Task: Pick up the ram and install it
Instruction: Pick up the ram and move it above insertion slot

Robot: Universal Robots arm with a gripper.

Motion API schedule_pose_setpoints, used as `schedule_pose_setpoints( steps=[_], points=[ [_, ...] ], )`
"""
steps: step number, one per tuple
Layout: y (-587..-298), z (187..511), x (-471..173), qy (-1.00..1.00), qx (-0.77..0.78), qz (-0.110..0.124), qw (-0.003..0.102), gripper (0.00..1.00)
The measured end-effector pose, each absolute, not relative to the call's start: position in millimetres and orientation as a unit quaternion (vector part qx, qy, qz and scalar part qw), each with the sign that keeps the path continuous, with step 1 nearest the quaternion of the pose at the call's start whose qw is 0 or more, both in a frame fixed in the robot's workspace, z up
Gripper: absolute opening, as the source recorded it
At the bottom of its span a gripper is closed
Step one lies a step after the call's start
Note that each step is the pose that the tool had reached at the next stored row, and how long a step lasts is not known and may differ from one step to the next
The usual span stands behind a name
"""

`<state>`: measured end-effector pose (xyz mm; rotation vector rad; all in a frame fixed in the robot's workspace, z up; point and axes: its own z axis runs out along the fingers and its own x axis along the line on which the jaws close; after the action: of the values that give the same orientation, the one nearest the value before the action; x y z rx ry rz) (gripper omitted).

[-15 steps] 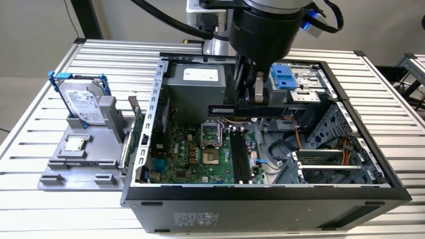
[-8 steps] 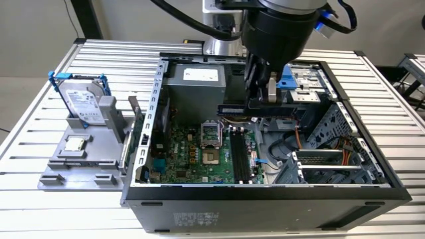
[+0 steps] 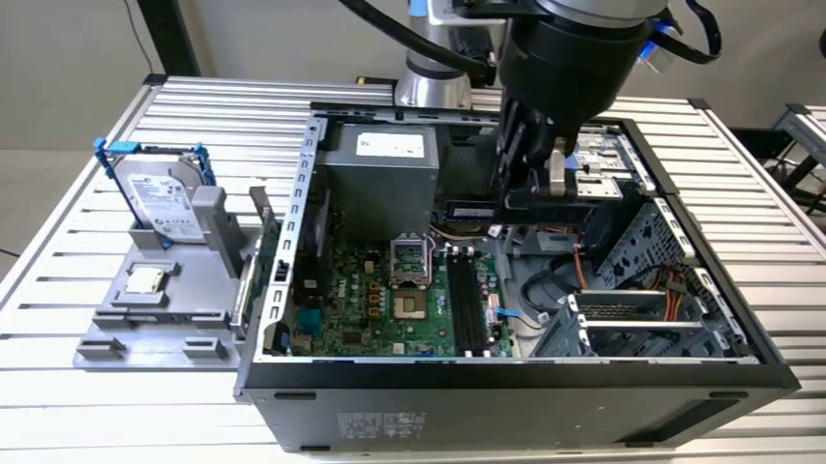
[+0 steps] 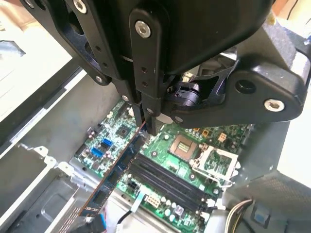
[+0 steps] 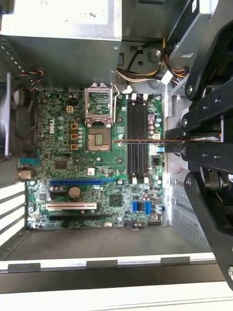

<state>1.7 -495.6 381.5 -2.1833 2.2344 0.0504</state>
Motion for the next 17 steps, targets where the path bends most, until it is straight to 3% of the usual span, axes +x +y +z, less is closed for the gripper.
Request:
schedule_pose_setpoints(
  steps=[17],
  points=[
    [-487.0,381.5,11.7,0.716,-0.698,0.016,0.009,0.00]
  ],
)
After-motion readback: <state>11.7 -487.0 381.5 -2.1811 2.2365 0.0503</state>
